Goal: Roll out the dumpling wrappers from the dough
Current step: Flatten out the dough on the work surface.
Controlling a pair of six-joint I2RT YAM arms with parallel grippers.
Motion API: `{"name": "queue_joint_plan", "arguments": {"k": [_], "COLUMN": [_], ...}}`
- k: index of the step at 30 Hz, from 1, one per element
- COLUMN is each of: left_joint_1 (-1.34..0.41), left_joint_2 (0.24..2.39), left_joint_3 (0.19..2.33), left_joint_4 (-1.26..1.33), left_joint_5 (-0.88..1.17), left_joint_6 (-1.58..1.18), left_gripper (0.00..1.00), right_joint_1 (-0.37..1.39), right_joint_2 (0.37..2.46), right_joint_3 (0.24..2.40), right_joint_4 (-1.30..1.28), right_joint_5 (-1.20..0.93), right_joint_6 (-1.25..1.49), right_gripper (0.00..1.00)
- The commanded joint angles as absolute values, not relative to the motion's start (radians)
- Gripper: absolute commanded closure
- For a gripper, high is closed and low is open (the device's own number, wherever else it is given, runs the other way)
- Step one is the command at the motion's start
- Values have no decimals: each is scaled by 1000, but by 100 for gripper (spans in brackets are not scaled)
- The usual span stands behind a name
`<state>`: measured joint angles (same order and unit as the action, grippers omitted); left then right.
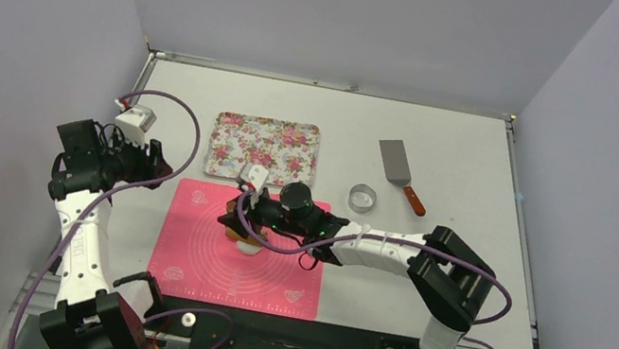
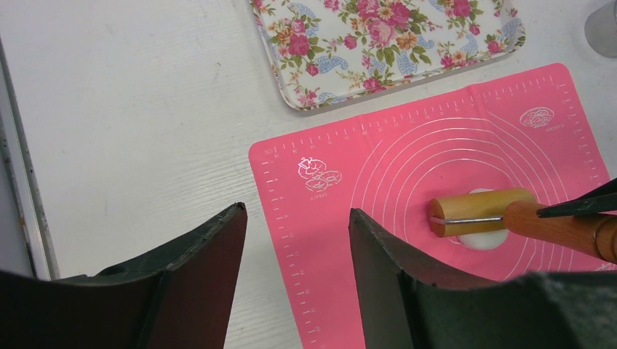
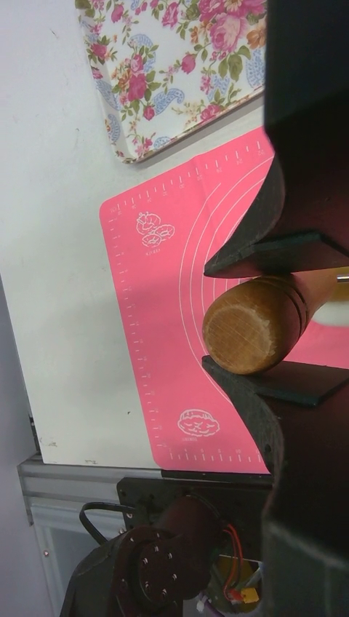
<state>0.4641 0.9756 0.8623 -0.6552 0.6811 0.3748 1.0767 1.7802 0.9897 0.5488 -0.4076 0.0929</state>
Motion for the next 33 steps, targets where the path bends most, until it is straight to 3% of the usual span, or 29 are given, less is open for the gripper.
{"name": "queue_joint_plan", "arguments": {"k": [1, 13, 21, 33], "left_joint_1": [461, 460, 460, 460], "left_joint_2": [974, 972, 966, 970], "left_joint_3": [886, 892, 901, 906], "left_joint_4": [-653, -662, -670, -666], "left_joint_5": [686, 678, 674, 677], "left_joint_6": [384, 393, 397, 387], "left_gripper": [48, 48, 48, 48], "right_joint_1": [1146, 1099, 991, 972], "right_joint_2": [1879, 1874, 1830, 1783], "right_joint_3": [878, 949, 882, 880], "right_joint_4": [66, 37, 145, 229], "right_joint_5": [-531, -175, -123, -181], "right_joint_6": [246, 111, 126, 185], "right_gripper": [100, 100, 100, 100]}}
